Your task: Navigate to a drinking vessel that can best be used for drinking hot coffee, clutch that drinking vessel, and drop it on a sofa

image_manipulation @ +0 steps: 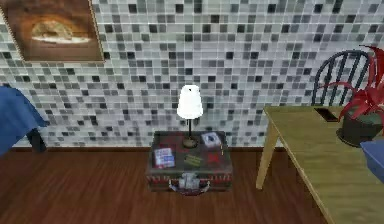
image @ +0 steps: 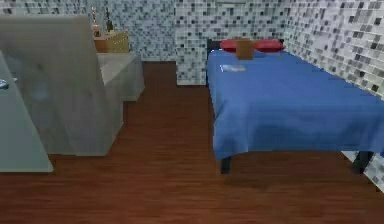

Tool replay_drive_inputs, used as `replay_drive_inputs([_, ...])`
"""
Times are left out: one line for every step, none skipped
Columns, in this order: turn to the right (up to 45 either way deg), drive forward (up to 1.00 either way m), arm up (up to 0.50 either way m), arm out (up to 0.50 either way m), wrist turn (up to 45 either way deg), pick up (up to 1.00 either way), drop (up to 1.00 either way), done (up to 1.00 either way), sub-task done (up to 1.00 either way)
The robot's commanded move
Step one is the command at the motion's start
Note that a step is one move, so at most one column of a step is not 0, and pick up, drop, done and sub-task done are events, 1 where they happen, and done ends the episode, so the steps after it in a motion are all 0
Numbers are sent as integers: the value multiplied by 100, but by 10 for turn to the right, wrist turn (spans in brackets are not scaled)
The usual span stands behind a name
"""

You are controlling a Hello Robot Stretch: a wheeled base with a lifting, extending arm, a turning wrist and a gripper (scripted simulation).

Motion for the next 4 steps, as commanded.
replay_drive_inputs([-90,0,0,0,0,0,0,0,0])
replay_drive_inputs([0,100,0,0,0,0,0,0,0])
replay_drive_inputs([0,100,0,0,0,0,0,0,0])
replay_drive_inputs([0,100,0,0,0,0,0,0,0])
